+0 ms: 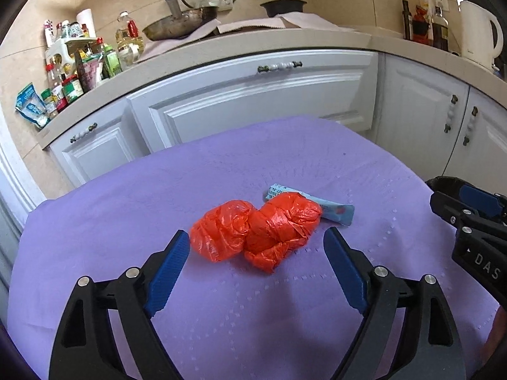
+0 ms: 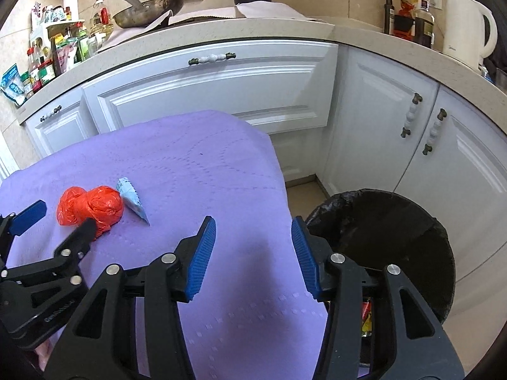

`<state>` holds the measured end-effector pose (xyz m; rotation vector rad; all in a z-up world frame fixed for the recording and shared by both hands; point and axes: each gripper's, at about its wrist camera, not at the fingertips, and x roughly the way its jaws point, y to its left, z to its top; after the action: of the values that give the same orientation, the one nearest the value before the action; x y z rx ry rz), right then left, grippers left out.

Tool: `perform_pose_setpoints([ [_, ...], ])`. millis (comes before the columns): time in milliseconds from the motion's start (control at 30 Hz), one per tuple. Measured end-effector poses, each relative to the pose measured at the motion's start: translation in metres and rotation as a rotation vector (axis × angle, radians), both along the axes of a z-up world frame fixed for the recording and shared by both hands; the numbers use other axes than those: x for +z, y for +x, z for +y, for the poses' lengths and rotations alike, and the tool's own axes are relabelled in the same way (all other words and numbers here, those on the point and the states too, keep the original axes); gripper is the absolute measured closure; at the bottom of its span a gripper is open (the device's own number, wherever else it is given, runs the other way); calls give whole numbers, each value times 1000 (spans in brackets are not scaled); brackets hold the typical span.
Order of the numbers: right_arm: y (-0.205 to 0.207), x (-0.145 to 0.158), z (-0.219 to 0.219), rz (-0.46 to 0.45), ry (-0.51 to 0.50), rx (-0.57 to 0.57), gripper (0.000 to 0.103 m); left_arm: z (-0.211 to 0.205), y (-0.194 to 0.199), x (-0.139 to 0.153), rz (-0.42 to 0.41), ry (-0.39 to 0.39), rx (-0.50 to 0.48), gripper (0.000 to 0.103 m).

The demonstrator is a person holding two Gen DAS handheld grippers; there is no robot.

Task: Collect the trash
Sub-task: 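Grasp the red bags with left gripper while right gripper grasps light-blue tube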

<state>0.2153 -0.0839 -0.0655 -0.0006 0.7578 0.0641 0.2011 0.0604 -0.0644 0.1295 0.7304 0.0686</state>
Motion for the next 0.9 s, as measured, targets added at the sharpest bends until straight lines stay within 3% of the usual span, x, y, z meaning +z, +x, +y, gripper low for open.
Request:
perform_pose_setpoints([
  [167,3,-2,4,5,-8,5,54,5,7,-5,28,-7,20,21],
  [200,4,-2,5,6,-9,6,54,8,8,-5,31,-18,27,33],
  [300,4,-3,7,9,-12,11,54,10,12,-10,60,-32,14,54],
  [600,6,-4,10,13,-15,14,54,8,10,-12,62,-27,-6,95],
  [667,6,-4,11,12,-18,17,54,8,10,-12,58,-23,-9,99],
  [900,6,-4,19,13,-23,31,54,18,4,-8,43,-31,19,101],
])
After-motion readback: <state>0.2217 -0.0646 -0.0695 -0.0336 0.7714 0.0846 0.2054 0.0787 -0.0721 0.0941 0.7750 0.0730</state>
